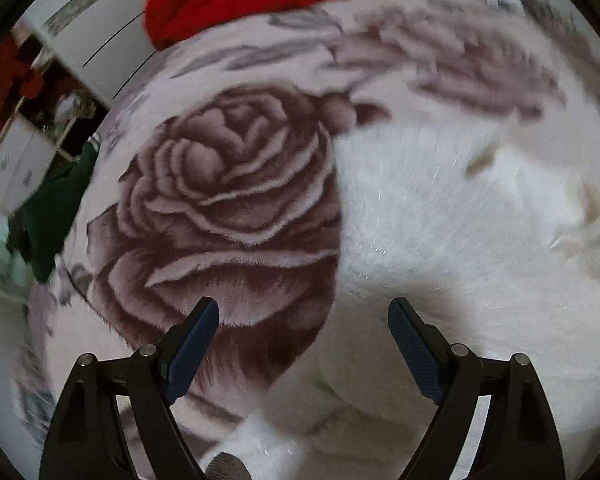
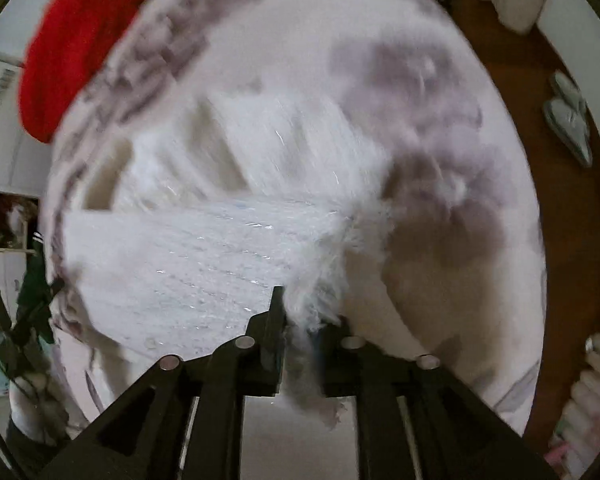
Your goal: Fold large clothes
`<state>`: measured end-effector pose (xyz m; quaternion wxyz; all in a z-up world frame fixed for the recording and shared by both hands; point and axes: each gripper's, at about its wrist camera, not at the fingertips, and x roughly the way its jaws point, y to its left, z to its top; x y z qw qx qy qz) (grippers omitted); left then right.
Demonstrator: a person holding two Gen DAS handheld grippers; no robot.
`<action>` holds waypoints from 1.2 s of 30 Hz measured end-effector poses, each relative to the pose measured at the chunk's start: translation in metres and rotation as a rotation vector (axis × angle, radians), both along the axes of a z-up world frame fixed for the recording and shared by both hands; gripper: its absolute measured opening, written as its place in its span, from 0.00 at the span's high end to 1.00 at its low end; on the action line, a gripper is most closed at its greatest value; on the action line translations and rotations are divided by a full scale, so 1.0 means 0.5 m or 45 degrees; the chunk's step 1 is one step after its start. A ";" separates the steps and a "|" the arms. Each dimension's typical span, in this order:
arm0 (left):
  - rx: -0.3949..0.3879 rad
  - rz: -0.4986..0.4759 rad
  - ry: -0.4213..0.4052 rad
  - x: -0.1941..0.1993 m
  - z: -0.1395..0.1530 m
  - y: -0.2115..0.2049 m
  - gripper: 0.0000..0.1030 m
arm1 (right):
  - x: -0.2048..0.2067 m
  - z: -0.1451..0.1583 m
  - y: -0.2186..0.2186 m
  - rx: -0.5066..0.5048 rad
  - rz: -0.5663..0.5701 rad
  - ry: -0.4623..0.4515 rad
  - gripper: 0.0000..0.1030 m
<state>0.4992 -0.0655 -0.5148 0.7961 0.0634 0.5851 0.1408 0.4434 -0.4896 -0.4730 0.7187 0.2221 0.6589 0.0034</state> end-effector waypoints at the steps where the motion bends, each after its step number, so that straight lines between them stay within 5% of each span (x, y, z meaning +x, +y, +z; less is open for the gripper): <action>1: 0.027 -0.042 0.039 0.002 -0.030 -0.002 0.16 | -0.009 0.002 -0.004 -0.008 -0.027 0.002 0.60; 6: 0.034 -0.118 0.060 -0.021 -0.070 0.012 0.14 | -0.086 0.038 -0.044 0.164 -0.269 -0.075 0.48; 9: 0.008 -0.087 0.069 -0.022 -0.069 0.018 0.14 | -0.092 -0.009 -0.041 0.281 -0.306 0.007 0.49; 10: 0.011 -0.072 0.068 -0.020 -0.068 0.017 0.14 | -0.085 -0.027 -0.036 0.314 -0.298 0.022 0.60; 11: 0.010 -0.069 0.072 -0.019 -0.068 0.017 0.14 | -0.081 -0.033 -0.031 0.315 -0.283 -0.001 0.92; 14: 0.023 -0.085 0.061 -0.020 -0.048 0.007 0.14 | -0.044 -0.042 -0.006 0.093 -0.165 0.081 0.89; 15: 0.057 -0.094 0.049 -0.022 -0.035 0.002 0.14 | -0.035 -0.034 -0.004 0.047 -0.142 0.117 0.80; 17: 0.098 -0.115 -0.013 -0.027 0.003 -0.008 0.14 | -0.028 0.005 -0.009 0.034 -0.140 0.119 0.67; 20: 0.123 -0.108 -0.090 -0.020 0.043 -0.017 0.14 | 0.003 0.105 -0.017 0.062 -0.179 -0.032 0.58; 22: 0.112 -0.106 -0.110 0.005 0.055 -0.028 0.14 | 0.064 0.121 0.004 0.092 -0.112 -0.069 0.54; 28: 0.228 -0.162 -0.082 0.108 -0.001 -0.078 0.14 | 0.303 0.048 0.175 0.058 0.211 0.025 0.54; 31: 0.333 -0.231 -0.049 0.149 -0.058 -0.104 0.14 | 0.377 -0.038 0.255 -0.218 0.364 0.157 0.51; 32: 0.357 -0.247 -0.035 0.157 -0.072 -0.108 0.14 | 0.391 -0.069 0.267 -0.270 0.370 0.209 0.54; 33: 0.372 -0.260 -0.014 0.165 -0.089 -0.109 0.14 | 0.398 -0.096 0.272 -0.282 0.359 0.240 0.75; 34: 0.368 -0.262 -0.013 0.168 -0.092 -0.107 0.14 | 0.400 -0.107 0.274 -0.292 0.340 0.228 0.84; 36: 0.349 -0.258 -0.024 0.170 -0.087 -0.102 0.14 | 0.399 -0.102 0.272 -0.288 0.290 0.189 0.93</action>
